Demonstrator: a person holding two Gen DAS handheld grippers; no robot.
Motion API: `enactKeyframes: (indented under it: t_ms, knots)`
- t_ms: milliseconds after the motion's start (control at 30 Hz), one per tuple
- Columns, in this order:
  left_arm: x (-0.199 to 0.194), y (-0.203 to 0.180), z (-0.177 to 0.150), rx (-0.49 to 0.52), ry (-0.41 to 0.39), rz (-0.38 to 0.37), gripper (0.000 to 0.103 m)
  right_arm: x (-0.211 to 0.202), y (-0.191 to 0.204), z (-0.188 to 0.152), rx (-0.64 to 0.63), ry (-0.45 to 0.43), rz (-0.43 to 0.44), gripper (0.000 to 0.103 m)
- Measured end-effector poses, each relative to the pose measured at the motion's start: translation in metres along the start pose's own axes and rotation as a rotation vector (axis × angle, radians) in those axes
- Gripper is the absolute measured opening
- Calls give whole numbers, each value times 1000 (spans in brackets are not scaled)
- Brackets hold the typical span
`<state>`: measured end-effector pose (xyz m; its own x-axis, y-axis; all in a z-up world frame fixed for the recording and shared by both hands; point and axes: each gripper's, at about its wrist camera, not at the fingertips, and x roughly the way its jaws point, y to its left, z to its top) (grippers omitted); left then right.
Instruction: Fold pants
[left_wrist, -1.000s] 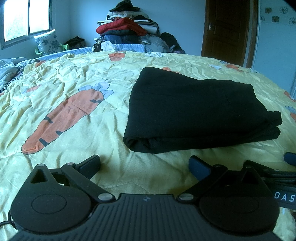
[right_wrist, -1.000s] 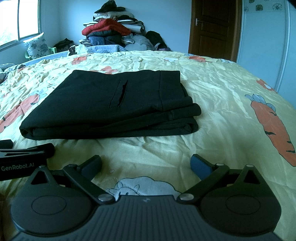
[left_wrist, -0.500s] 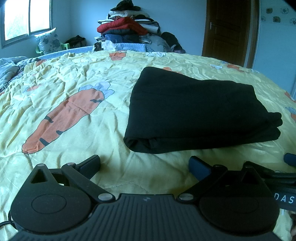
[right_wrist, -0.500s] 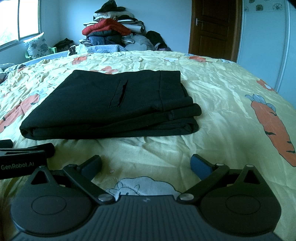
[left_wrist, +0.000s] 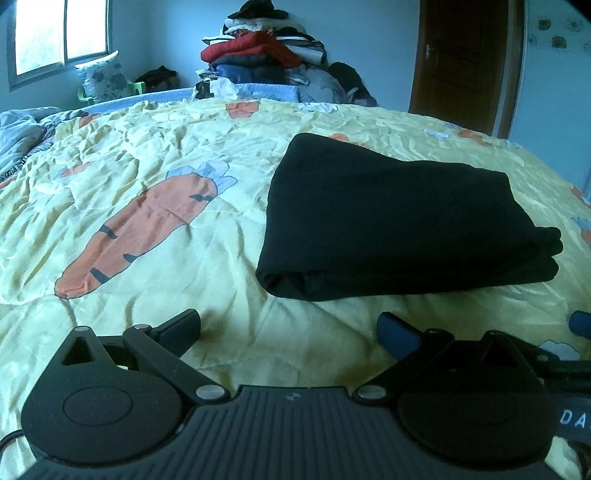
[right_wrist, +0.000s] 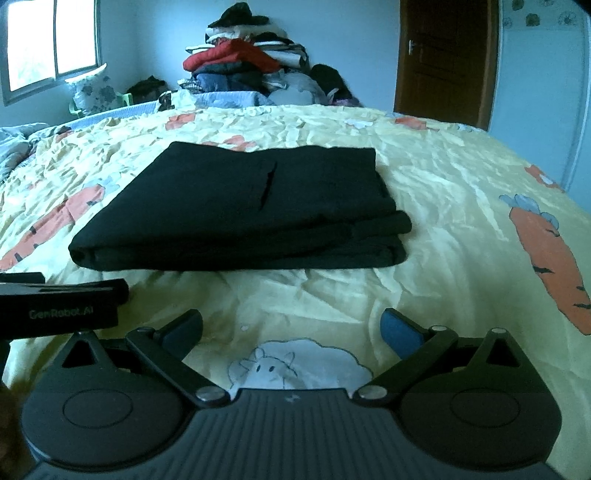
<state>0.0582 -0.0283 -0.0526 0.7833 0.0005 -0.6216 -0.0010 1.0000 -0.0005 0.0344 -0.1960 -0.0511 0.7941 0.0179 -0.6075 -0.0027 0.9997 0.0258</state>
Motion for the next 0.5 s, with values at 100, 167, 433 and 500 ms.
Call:
enactKeyframes:
  t_ms: [100,167,433,500]
  knots:
    - [0,0,-1,-5,-3,8,103,3,-1,3,-15,-6,-24,103]
    - [1,0,-2,-5,-4,11,103,5,-3,5,-9,-14,-32,103]
    - [1,-6,-5,32,-20,29,103,16,-11,1,7,8,-46,103]
    - [2,-4,-5,19,-16,21,103,17,-13,1,22,11,-35,103]
